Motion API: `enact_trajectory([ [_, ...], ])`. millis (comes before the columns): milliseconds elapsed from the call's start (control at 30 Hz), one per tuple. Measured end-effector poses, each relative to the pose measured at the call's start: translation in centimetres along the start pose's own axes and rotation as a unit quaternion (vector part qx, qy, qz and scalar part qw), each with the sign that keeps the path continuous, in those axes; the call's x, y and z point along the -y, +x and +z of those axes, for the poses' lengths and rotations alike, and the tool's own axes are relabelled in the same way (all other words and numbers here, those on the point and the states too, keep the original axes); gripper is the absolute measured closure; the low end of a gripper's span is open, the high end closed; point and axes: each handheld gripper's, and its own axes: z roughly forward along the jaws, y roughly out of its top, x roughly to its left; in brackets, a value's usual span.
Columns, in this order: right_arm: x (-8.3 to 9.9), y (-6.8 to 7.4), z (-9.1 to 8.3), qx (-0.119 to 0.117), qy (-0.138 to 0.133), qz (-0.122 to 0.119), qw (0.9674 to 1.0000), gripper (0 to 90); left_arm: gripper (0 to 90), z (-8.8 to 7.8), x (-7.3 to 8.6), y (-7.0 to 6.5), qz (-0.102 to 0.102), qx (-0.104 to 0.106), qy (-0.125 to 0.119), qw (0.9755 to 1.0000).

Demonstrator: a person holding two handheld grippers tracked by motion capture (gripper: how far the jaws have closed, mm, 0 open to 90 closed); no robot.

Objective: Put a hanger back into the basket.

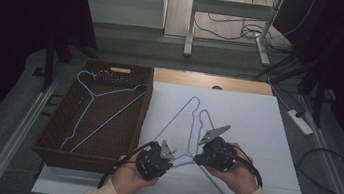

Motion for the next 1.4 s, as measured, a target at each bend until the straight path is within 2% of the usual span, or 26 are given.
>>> enact_trajectory([
  [33, 0.0, -0.1, -0.5, -0.002, -0.025, 0.005, 0.9997, 82.5, 85.6, 0.0, 0.1, 0.1, -0.006, 0.001, -0.005, 1.0],
  [100, 0.0, -0.2, -1.0, 0.002, -0.043, 0.01, 0.999, 79.0, 85.7, -0.1, 0.1, 0.2, -0.008, 0.003, -0.006, 0.9999],
  [200, 0.0, -0.2, -2.1, 0.015, -0.091, 0.014, 0.9957, 60.9, 85.7, -0.4, 0.0, 0.0, -0.004, -0.002, -0.011, 0.9999],
  [233, 0.1, -0.3, -2.6, 0.017, -0.112, 0.018, 0.9934, 56.8, 85.7, -0.6, 0.0, 0.0, -0.004, -0.002, -0.013, 0.9999],
  [333, 0.5, -0.7, -4.1, 0.018, -0.176, 0.036, 0.9836, 51.6, 85.8, -0.9, 0.0, 0.0, -0.008, -0.002, -0.02, 0.9998],
  [400, 0.9, -1.3, -5.2, 0.008, -0.216, 0.059, 0.9747, 48.7, 85.8, -1.2, 0.1, 0.2, -0.013, -0.001, -0.024, 0.9996],
  [467, 1.5, -1.8, -6.1, 0.01, -0.249, 0.076, 0.9656, 46.2, 85.8, -1.5, 0.1, 0.5, -0.018, -0.002, -0.029, 0.9994],
  [533, 2.1, -2.3, -6.8, 0.015, -0.265, 0.085, 0.9602, 44.0, 85.8, -2.1, 0.1, 0.7, -0.022, -0.004, -0.035, 0.9991],
  [633, 3.3, -3.0, -7.6, 0.018, -0.278, 0.088, 0.9563, 43.1, 85.7, -3.1, 0.2, 1.1, -0.03, -0.001, -0.048, 0.9984],
  [700, 4.1, -3.4, -8.1, 0.02, -0.285, 0.099, 0.9533, 41.9, 85.7, -3.5, 0.2, 1.2, -0.033, 0.003, -0.056, 0.9979],
  [767, 5.2, -3.9, -8.4, 0.034, -0.288, 0.108, 0.9511, 41.0, 85.8, -4.1, 0.2, 1.2, -0.034, 0.01, -0.063, 0.9974],
  [833, 6.1, -4.3, -8.4, 0.04, -0.281, 0.116, 0.9518, 39.8, 85.8, -4.7, 0.1, 1.3, -0.034, 0.013, -0.071, 0.9968],
  [933, 7.3, -4.7, -8.2, 0.052, -0.267, 0.12, 0.9546, 38.0, 85.8, -5.8, 0.1, 1.5, -0.038, 0.016, -0.088, 0.9953],
  [1033, 8.2, -5.1, -7.5, 0.057, -0.261, 0.124, 0.9558, 34.9, 85.8, -6.7, 0.2, 1.8, -0.043, 0.018, -0.102, 0.9937],
  [1200, 9.3, -5.4, -6.1, 0.063, -0.252, 0.126, 0.9575, 33.2, 85.8, -8.2, 0.5, 2.8, -0.056, 0.044, -0.136, 0.9882],
  [1267, 9.6, -5.4, -5.6, 0.062, -0.246, 0.121, 0.9596, 33.2, 85.8, -8.8, 0.6, 3.2, -0.058, 0.048, -0.147, 0.9862],
  [1400, 9.9, -5.2, -4.9, 0.071, -0.245, 0.112, 0.9604, 32.5, 85.8, -10.0, 1.0, 4.0, -0.064, 0.05, -0.167, 0.9827],
])
